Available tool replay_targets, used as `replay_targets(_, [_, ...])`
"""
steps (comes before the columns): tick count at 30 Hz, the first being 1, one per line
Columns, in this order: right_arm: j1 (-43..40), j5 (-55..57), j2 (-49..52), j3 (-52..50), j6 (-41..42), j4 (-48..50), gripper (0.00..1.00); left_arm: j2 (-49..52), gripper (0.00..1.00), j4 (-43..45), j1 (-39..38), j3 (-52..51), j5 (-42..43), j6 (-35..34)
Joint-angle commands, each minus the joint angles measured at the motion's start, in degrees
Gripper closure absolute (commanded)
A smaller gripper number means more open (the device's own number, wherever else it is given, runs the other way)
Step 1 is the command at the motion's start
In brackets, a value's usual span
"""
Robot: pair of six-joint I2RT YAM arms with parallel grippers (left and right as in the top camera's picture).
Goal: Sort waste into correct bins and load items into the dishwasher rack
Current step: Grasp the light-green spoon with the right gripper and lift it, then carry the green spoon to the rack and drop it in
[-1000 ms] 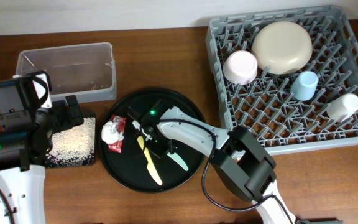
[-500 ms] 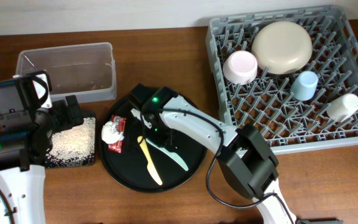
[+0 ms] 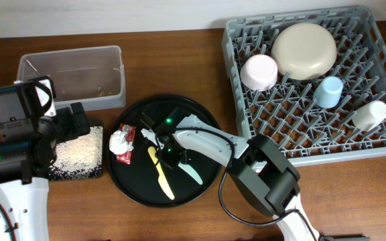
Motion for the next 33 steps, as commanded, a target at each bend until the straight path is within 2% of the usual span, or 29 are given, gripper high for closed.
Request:
replay_targets(1, [0.22, 0.04, 0.44, -1.77, 0.24, 0.13, 0.76, -0.17, 0.0, 0.09, 0.17, 0.57, -0.42, 0.04])
replay_targets(3, [0.17, 1.16, 0.44, -1.75, 0.26, -0.02, 0.79, -0.17, 0.01, 0.09, 0.17, 0.57, -0.42, 0.04])
replay_targets(10, [0.17, 2.45, 0.42, -0.81, 0.26, -0.83, 0.79, -0.17, 0.01, 0.09, 0.17, 0.57, -0.42, 0.04])
replay_targets(24, [-1.42, 3.37, 0.02, 11.72, 2.05, -8.59, 0.82, -0.17, 0.01, 0.09, 0.17, 0.57, -0.42, 0.04])
replay_targets(28, [-4.02, 3.98, -1.36, 16.06, 5.7, -11.19, 0.82, -0.17, 0.01, 0.09, 0.17, 0.57, -0.42, 0.04])
replay_targets(33, [-9.88, 4.15, -3.74, 21.27, 14.16, -13.27, 0.82, -0.17, 0.01, 0.09, 0.17, 0.57, -0.42, 0.04])
